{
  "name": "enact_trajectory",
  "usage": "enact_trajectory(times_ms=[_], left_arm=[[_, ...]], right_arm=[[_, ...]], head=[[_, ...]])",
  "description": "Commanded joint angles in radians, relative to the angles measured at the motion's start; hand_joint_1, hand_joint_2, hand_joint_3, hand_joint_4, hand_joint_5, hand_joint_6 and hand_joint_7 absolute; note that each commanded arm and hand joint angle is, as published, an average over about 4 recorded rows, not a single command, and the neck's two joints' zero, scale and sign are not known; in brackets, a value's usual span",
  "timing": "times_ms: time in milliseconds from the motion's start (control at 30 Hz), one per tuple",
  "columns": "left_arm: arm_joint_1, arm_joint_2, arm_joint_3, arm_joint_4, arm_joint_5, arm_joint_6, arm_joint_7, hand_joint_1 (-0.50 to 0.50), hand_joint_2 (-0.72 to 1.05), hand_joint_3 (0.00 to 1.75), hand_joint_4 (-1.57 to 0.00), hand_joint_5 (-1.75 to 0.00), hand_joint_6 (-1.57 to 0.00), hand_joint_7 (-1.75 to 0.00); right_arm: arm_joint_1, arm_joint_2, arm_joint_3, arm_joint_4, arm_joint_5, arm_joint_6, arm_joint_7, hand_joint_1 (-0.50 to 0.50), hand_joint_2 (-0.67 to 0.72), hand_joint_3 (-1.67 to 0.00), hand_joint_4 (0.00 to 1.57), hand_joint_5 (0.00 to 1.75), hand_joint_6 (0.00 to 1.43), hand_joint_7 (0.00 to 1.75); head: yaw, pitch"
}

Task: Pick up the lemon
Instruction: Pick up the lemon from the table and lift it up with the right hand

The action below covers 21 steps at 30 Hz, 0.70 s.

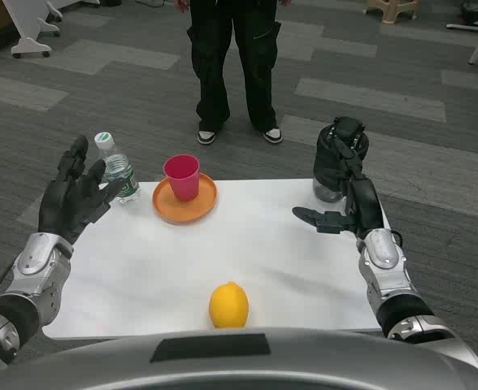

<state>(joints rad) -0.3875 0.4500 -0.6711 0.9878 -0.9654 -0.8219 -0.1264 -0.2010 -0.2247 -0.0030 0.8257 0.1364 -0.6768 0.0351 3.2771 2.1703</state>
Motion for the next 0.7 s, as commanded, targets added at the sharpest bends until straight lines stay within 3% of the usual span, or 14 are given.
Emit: enact_trajectory(times_ms=[33,67,100,233,533,600,700], left_arm=[[-0.018,0.009,-0.028,0.061,-0.01,0.019,0.01,0.5,0.96,0.09,0.0,0.0,0.0,0.0],[-0.018,0.009,-0.028,0.061,-0.01,0.019,0.01,0.5,0.94,0.09,0.0,0.0,0.0,0.0],[-0.018,0.009,-0.028,0.061,-0.01,0.02,0.01,0.5,0.87,0.07,0.0,0.0,0.0,0.0],[-0.018,0.009,-0.028,0.061,-0.017,0.023,0.01,0.5,0.69,0.02,0.0,0.0,0.0,0.0],[-0.021,0.027,-0.067,0.059,-0.018,0.024,0.007,0.5,0.78,0.04,0.0,0.0,0.0,0.0],[-0.022,0.029,-0.071,0.058,-0.018,0.024,0.007,0.5,0.78,0.07,0.0,0.0,0.0,0.0],[-0.022,0.03,-0.071,0.058,-0.018,0.024,0.007,0.5,0.78,0.09,0.0,0.0,0.0,0.0]], right_arm=[[-0.199,-0.102,0.617,0.13,0.092,0.066,0.135,0.12,0.41,-0.08,0.0,0.68,0.0,0.0],[-0.199,-0.102,0.616,0.13,0.092,0.066,0.135,0.12,0.39,-0.08,0.0,0.68,0.0,0.02],[-0.199,-0.102,0.615,0.13,0.092,0.066,0.135,0.12,0.39,-0.1,0.0,0.68,0.0,0.02],[-0.199,-0.103,0.613,0.13,0.092,0.066,0.135,0.12,0.34,-0.08,0.0,0.68,0.0,0.03],[-0.199,-0.104,0.614,0.136,0.092,0.067,0.135,0.12,0.34,-0.1,0.0,0.68,0.0,0.05],[-0.199,-0.105,0.613,0.14,0.092,0.067,0.135,0.12,0.34,-0.1,0.0,0.68,0.0,0.05],[-0.202,-0.11,0.602,0.15,0.092,0.071,0.138,0.07,0.28,-0.14,0.0,0.61,0.0,0.0]], head=[[0.364,-0.019],[0.337,-0.016],[0.238,-0.009],[0.243,-0.01],[0.231,-0.02],[0.168,-0.061],[0.004,-0.137]])
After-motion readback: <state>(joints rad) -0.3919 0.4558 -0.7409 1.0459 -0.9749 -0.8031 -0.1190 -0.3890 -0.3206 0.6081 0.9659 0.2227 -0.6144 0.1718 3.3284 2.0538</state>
